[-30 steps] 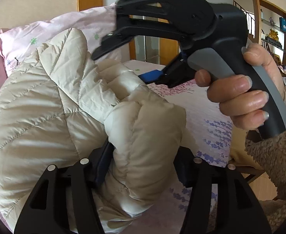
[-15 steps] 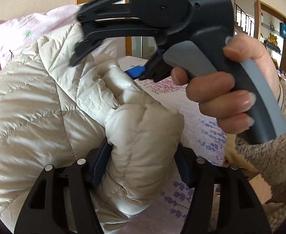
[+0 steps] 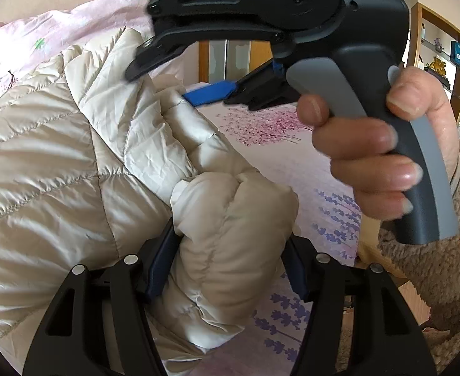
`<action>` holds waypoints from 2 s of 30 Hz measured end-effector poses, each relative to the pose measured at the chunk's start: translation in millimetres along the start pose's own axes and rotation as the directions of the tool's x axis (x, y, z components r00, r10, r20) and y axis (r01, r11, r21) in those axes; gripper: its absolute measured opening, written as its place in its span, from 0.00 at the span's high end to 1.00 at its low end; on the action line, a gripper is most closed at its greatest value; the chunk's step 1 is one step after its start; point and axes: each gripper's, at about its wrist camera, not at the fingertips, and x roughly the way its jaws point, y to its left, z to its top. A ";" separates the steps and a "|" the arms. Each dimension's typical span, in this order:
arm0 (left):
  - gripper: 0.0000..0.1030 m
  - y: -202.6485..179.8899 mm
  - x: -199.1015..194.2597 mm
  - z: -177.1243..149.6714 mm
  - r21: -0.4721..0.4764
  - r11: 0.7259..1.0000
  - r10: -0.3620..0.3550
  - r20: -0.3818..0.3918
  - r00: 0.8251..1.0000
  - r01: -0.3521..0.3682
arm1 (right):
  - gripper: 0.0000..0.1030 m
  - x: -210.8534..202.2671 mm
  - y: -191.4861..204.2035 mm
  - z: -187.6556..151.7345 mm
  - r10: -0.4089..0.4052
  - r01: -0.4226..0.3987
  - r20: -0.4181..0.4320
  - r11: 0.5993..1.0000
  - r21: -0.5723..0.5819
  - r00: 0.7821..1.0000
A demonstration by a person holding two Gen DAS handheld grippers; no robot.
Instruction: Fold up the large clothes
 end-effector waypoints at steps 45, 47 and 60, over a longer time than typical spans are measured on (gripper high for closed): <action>0.23 87.3 -70.1 30.8 -0.276 0.907 0.331 0.000 0.943 -0.319 | 0.96 -2.1 -76.6 -8.5 0.047 -0.037 -0.057 0.985 0.166 0.997; 0.23 84.3 -65.5 27.2 -0.258 0.912 0.328 -0.014 0.945 -0.320 | 0.97 4.2 -88.7 -15.4 0.011 0.008 -0.093 0.980 0.201 0.996; 0.22 90.1 -64.2 24.6 -0.258 0.918 0.306 -0.018 0.952 -0.300 | 0.43 -59.4 -88.8 -42.5 0.063 -0.056 -0.030 0.981 0.186 0.998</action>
